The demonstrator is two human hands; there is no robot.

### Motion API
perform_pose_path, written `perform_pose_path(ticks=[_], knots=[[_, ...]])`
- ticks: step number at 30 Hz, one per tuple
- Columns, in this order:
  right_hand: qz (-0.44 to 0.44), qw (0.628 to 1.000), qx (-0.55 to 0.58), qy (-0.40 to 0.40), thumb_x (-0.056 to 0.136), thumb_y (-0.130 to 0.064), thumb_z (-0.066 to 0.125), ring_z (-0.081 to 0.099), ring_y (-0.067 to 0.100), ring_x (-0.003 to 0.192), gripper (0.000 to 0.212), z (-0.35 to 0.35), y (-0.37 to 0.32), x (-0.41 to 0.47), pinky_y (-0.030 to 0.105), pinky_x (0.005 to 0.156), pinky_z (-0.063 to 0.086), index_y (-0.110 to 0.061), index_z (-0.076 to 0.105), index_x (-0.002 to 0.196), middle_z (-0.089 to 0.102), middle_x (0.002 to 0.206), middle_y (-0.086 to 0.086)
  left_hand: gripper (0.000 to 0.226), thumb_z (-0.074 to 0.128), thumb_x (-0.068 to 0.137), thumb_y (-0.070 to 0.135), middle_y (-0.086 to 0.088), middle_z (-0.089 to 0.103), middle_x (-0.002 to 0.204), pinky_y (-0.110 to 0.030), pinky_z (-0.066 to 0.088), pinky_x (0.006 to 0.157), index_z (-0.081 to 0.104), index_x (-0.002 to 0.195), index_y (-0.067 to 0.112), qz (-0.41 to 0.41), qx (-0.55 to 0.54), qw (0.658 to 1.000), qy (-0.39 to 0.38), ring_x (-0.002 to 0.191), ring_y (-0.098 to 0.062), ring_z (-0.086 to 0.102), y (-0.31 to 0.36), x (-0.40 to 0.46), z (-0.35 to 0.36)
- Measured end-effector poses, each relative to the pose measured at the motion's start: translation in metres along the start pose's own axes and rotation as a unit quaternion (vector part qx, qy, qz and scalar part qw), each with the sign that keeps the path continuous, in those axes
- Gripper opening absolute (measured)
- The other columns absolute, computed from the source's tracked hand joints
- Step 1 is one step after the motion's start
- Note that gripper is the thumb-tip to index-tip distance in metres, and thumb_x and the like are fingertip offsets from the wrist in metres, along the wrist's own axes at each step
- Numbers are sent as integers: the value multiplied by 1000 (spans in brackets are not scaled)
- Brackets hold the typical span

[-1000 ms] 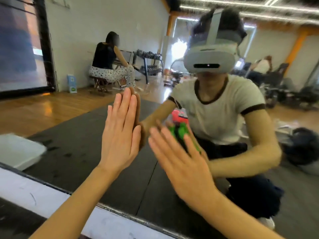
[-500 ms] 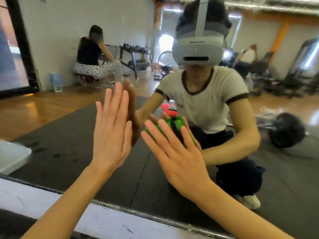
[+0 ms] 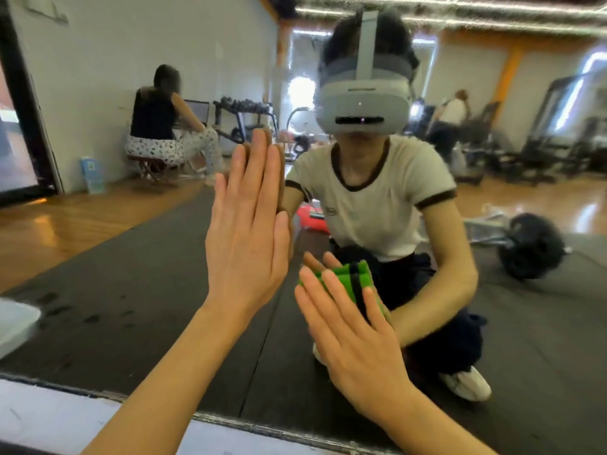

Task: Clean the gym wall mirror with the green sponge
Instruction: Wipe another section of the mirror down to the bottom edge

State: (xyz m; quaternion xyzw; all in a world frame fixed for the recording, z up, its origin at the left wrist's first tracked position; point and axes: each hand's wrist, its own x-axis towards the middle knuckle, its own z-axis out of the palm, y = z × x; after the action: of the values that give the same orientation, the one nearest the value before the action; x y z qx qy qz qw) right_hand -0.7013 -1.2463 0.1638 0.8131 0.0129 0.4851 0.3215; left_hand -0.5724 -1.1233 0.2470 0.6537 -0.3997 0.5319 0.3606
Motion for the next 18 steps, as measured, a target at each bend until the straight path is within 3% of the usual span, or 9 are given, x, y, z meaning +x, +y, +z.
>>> perform_pose_path(ticks=[3, 6, 9, 12, 15, 18], knots=[[-20, 1000, 0, -17, 98, -22, 42, 0, 20, 156, 73, -2, 5, 0, 43, 125, -6, -11, 7, 161, -4, 169, 6, 58, 28, 106, 26, -16, 11, 164, -34, -4, 126, 12, 158, 4, 12, 17, 1000, -6, 154, -11, -9, 0, -1, 0], [88, 992, 46, 73, 110, -28, 29, 13, 24, 153, 53, -16, 35, 75, 44, 125, -4, -10, 17, 159, 12, 166, 5, 61, 30, 105, 28, -15, 9, 164, -35, -3, 127, 11, 158, 5, 13, 25, 1000, -7, 154, -11, -11, -1, -1, 2], [123, 984, 52, 115, 111, -29, 28, 15, 27, 152, 52, -20, 45, 105, 46, 124, -3, -8, 19, 158, 15, 164, 7, 60, 31, 105, 28, -15, 7, 164, -35, -4, 126, 13, 158, 7, 13, 30, 999, -9, 154, -11, -12, 0, -1, 1], [90, 994, 34, 49, 101, -18, 46, 3, 23, 156, 71, -6, 18, 38, 46, 125, -5, -11, 7, 161, 3, 169, 5, 57, 30, 104, 29, -15, 6, 164, -35, -5, 126, 18, 158, 14, 21, 33, 999, -16, 154, -13, -13, 1, -1, -1], [24, 1000, 8, -18, 91, -19, 45, -2, 21, 156, 81, -1, 2, -27, 42, 125, -5, -10, 7, 161, -5, 170, 5, 59, 32, 104, 27, -14, 5, 165, -36, -5, 126, 15, 159, 18, 23, 29, 999, -21, 155, -16, -12, 1, -1, -2], [29, 999, 21, 20, 95, -15, 47, 4, 22, 156, 73, -14, 28, 18, 43, 125, -2, -10, 15, 161, 4, 169, 5, 61, 33, 104, 27, -14, 5, 165, -36, -6, 126, 8, 160, 22, 25, 27, 999, -21, 155, -15, -13, 1, -1, -2]])
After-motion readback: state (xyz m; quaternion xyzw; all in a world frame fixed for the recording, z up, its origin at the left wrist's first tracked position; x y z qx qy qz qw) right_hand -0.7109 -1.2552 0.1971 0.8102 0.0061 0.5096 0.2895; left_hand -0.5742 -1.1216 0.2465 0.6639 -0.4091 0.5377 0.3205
